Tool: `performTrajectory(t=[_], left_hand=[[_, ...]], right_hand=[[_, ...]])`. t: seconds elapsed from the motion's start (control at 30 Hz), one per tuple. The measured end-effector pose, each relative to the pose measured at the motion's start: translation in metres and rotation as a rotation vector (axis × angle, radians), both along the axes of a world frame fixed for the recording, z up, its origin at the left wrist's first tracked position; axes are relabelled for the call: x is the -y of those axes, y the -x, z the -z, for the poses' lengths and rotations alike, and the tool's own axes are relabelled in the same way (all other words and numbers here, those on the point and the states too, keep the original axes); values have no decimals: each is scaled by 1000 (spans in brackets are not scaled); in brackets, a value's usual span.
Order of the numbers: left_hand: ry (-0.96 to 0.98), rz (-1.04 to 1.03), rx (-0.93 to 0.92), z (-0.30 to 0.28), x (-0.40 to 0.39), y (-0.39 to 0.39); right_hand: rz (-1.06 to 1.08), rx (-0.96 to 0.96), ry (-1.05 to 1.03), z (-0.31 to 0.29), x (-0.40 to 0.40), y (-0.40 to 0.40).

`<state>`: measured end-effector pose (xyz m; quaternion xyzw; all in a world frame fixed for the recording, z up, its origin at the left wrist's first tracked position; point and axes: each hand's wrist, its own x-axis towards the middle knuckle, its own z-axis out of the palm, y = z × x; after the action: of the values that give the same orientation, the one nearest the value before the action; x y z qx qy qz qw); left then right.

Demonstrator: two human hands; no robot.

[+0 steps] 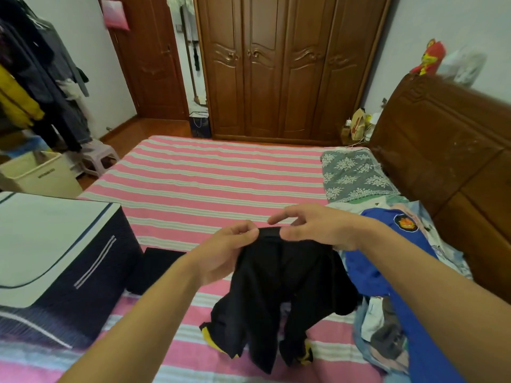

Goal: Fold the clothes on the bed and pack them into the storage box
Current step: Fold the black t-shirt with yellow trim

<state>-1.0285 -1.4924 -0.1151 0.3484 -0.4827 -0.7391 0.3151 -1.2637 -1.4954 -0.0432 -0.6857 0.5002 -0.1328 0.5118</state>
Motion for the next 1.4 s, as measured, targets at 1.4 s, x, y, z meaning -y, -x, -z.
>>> performTrajectory(t=[1.4], left_hand=[[585, -761, 1366, -19, 46, -105]], right_hand=[[975, -547, 586, 104, 58, 125]])
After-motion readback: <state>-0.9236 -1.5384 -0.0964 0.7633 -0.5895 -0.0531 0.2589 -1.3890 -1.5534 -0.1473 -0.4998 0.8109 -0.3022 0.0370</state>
